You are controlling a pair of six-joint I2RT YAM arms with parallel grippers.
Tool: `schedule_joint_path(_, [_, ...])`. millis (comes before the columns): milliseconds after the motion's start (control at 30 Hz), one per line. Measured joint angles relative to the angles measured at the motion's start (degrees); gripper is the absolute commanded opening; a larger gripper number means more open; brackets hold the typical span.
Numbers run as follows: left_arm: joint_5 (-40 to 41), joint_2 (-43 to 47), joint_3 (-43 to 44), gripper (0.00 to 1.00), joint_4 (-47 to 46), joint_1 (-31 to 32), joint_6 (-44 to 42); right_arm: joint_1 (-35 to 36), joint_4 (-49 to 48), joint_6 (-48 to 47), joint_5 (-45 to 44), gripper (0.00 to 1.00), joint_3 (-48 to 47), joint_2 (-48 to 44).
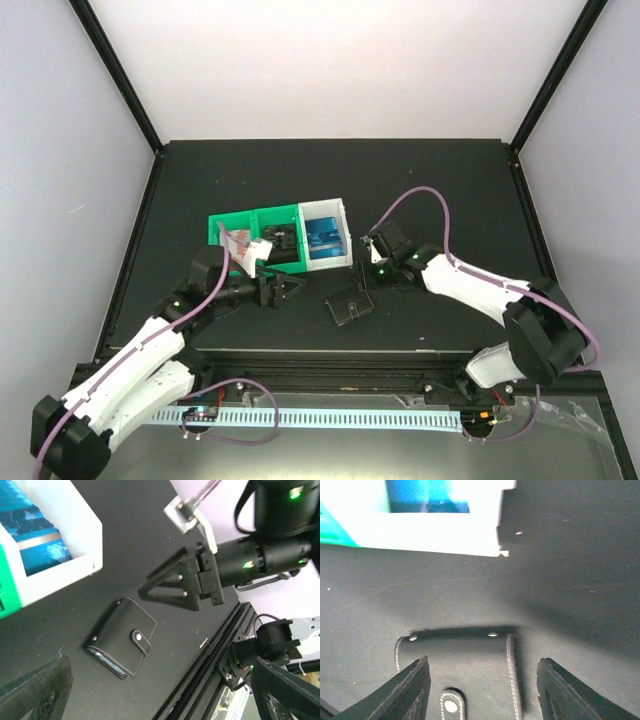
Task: Put the credit cards into the card holder
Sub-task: Move the card holder to the center of the board.
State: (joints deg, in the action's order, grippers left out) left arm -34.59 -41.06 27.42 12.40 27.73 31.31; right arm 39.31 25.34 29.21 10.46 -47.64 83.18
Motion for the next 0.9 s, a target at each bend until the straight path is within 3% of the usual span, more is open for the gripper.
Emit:
schedule_joint_path(200, [4.48,-7.67,0.0,0.89,-3.43,7.23,0.72,0.66,2.58,4.76,-4.48,0.53,4.57,-8.52])
schedule_joint_path(400, [8.85,-19.65,2.49,0.6,-4.22,13.68,0.81,5.29,2.01,13.03,-1.07,0.35,15.67,-14.82])
schedule_joint_path(567, [12.87,-29.38,8.92,0.57,-3.28,18.01,0.57,6.08,-1.84,19.67,1.42,0.31,20.81,-14.1])
schedule_joint_path(900, [17.25,-40.52,11.69,0.57,-2.73,19.02,0.26,6.1,-10.49,22.05,0.92,0.28,14.86,-2.89])
